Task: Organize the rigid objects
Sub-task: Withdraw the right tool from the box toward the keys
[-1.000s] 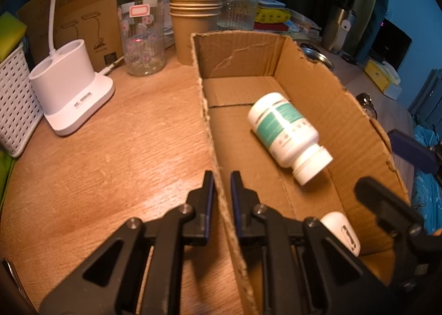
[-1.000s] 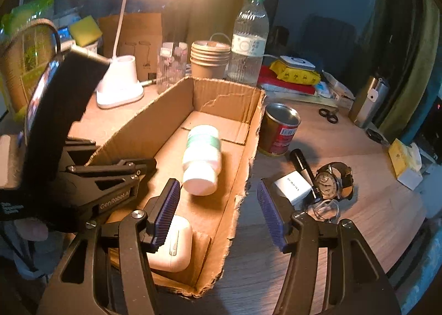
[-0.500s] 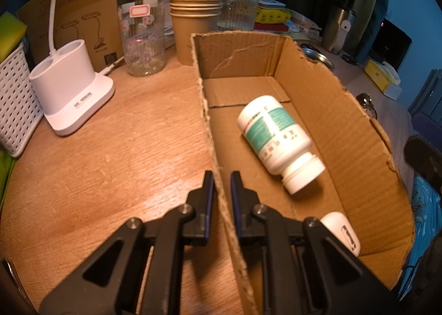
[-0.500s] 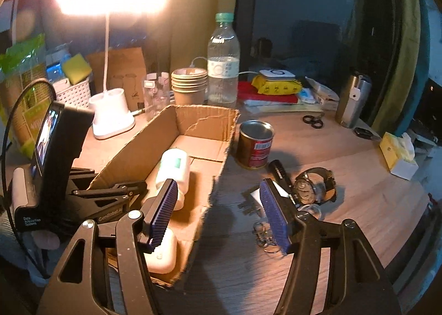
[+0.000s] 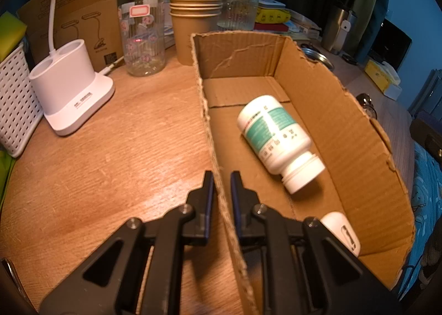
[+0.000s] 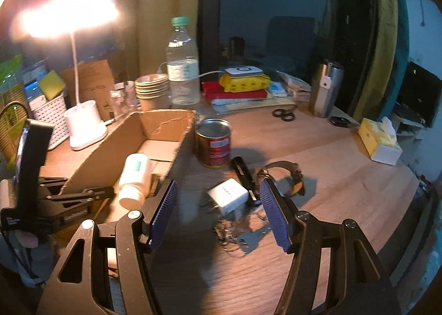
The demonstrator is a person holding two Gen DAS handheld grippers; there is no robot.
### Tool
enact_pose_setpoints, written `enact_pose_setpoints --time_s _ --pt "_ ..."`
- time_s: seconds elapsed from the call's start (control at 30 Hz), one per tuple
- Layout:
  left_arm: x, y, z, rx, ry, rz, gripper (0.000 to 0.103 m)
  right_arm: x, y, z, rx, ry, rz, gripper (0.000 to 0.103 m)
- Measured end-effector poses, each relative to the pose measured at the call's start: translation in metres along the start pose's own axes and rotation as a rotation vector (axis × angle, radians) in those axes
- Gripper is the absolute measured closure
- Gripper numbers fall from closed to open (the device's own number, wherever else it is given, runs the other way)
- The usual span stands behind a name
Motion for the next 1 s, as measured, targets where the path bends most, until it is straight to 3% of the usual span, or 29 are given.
enact_pose_setpoints --time_s 0.4,1.0 --pt "0.0 0.0 0.0 0.0 0.0 0.0 0.09 0.022 -0.014 0.039 0.077 -0.032 -0.057 0.037" --pt "0.0 0.0 -0.001 0.0 -0.001 0.0 0.09 0.065 -0.05 0.021 0.06 0.007 -0.2 0.037"
Point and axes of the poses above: each gripper's, at about its wrist camera, not at the fingertips, and x roughly the way its jaws point, z to its right, y to its top, the point moved 8 cm from there along x, roughly the way its jaws point, and after that the axes turned 15 degrees about -z, right-handed, at the moved point
